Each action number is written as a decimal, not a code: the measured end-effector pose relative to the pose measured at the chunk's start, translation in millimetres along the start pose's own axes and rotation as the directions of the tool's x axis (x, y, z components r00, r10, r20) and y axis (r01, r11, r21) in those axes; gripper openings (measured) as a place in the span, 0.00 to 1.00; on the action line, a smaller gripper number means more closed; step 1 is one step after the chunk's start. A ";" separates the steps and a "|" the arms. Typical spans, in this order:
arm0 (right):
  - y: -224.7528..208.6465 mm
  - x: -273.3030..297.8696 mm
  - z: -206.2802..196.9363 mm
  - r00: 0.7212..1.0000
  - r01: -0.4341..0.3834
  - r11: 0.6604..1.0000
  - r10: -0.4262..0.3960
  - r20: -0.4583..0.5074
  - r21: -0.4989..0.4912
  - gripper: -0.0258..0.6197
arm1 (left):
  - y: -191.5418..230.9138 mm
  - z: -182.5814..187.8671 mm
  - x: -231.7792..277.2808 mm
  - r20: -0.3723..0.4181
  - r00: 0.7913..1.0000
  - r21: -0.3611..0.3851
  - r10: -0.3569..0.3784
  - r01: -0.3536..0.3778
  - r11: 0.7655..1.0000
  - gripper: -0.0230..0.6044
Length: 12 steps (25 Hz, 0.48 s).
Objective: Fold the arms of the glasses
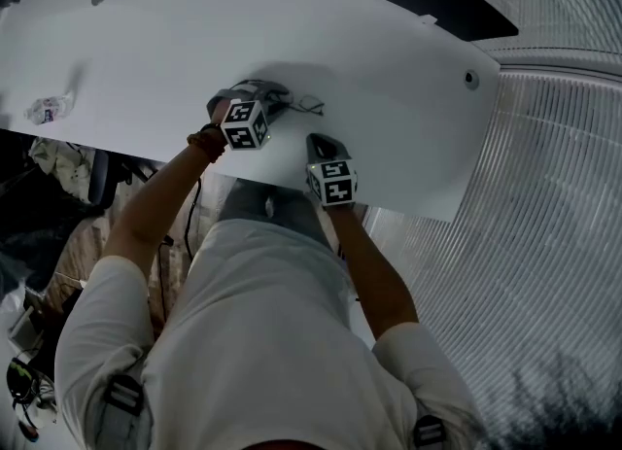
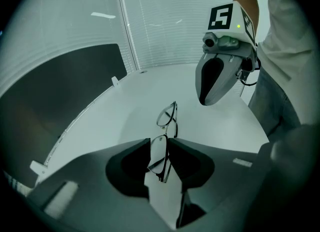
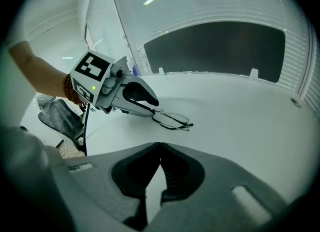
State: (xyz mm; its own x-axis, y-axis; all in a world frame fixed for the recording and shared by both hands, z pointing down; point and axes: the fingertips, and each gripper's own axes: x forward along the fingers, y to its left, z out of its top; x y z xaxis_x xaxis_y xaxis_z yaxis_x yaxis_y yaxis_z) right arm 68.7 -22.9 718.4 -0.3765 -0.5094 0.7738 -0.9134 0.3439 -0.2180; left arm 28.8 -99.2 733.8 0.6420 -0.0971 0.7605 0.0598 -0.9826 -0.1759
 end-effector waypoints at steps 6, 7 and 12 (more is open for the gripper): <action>-6.6 -21.6 12.4 0.998 0.012 1.000 -0.012 0.062 0.013 0.04 | 4.8 19.9 -20.9 0.094 0.994 -0.076 0.057 -0.050 0.996 0.24; -6.3 -29.1 17.7 0.997 0.014 1.000 -0.015 0.076 0.016 0.04 | 4.9 24.9 -28.4 0.111 0.991 -0.100 0.072 -0.061 0.993 0.24; -11.5 -75.8 71.6 0.977 0.024 1.000 -0.024 0.212 0.006 0.04 | 16.0 67.0 -82.7 0.243 0.948 -0.258 0.204 -0.139 0.956 0.16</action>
State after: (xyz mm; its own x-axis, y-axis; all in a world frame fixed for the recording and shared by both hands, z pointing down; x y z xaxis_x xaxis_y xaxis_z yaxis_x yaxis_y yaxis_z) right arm 96.6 -44.7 619.6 -0.3785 -0.6732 0.6353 -0.9229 0.3273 -0.2029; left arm 27.9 -96.3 626.2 0.8069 -0.2539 0.5334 -0.2294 -0.9667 -0.1131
